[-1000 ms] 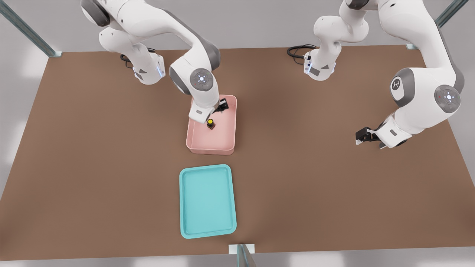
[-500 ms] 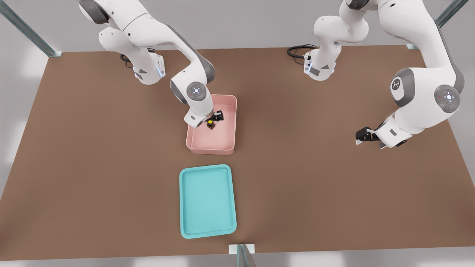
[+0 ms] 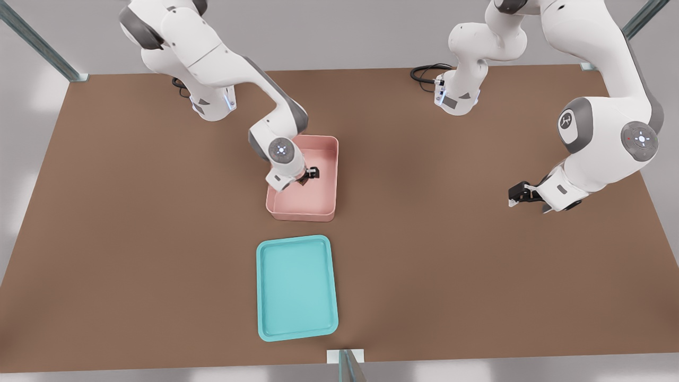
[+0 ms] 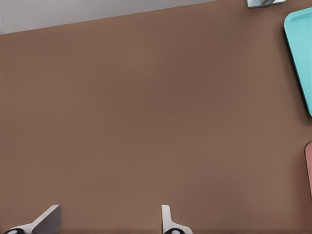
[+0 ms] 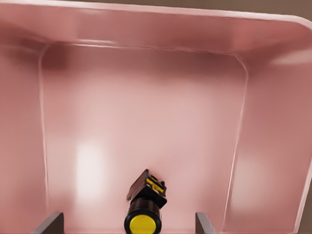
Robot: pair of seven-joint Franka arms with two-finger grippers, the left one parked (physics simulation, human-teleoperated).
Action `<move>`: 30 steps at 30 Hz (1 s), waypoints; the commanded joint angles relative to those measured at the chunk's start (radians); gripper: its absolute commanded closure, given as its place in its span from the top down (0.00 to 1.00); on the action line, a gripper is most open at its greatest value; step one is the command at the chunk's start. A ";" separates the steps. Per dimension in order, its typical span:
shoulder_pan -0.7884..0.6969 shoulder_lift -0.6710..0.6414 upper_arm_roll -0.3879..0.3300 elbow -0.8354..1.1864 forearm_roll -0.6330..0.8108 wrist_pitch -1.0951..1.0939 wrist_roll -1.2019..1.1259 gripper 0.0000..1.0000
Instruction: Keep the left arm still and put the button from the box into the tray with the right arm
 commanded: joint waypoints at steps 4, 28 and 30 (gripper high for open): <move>-0.005 0.034 0.004 -0.001 0.004 0.011 -0.028 1.00; -0.008 0.085 0.024 -0.011 0.003 0.014 -0.066 0.62; -0.006 0.085 0.024 -0.010 0.003 0.014 -0.066 0.55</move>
